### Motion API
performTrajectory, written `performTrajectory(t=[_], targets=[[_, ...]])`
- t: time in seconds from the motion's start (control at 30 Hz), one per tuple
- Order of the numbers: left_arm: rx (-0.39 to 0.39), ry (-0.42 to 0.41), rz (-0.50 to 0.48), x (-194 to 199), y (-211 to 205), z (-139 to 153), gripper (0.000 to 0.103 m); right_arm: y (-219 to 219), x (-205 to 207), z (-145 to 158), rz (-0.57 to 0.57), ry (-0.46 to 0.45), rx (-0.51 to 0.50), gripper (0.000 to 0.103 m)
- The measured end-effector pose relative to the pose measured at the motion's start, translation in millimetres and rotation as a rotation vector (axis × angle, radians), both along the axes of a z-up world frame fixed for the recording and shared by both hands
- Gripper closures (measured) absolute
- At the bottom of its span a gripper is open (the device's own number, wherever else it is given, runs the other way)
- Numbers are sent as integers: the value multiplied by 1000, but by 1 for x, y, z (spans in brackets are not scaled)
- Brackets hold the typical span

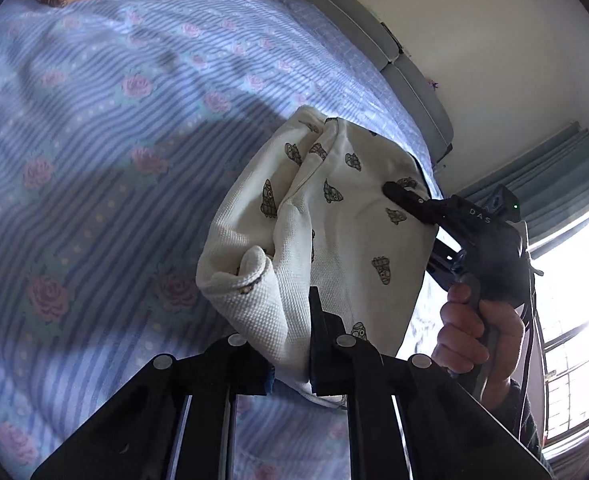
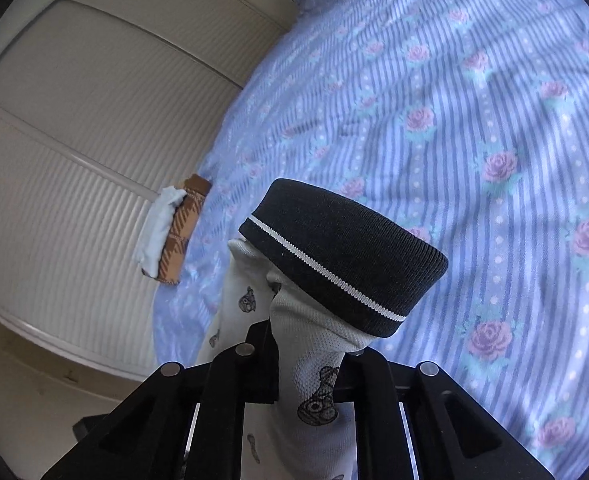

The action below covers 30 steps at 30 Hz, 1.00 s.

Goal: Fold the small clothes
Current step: 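Carry the folded shirt with both grippers onto the folded clothes stack and release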

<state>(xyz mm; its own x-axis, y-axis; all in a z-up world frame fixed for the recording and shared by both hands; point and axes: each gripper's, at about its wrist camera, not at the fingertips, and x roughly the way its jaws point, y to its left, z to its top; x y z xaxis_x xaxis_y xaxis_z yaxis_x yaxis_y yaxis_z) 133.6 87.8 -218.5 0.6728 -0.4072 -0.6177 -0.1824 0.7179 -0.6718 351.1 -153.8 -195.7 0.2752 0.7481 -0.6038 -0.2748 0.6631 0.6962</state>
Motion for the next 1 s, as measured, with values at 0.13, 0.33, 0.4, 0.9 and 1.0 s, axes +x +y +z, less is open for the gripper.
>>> performTrajectory(t=[0.13,0.33,0.4,0.9,1.0], targets=[[5,-38,-3,-4,11,28,90,4,-6,25,-8,-27,8,89],[-17,-72,6,-6,47,62,90,40,-7,68,15,-73,8,89],[-11,-76,7,-3,65,73,90,61,-3,83,31,-91,-2,89],[157,-157,211,54,331,186,89,375,93,187,278,-218,82,89],[174,-157,231,74,382,191,89,427,116,185,289,-218,111,89]])
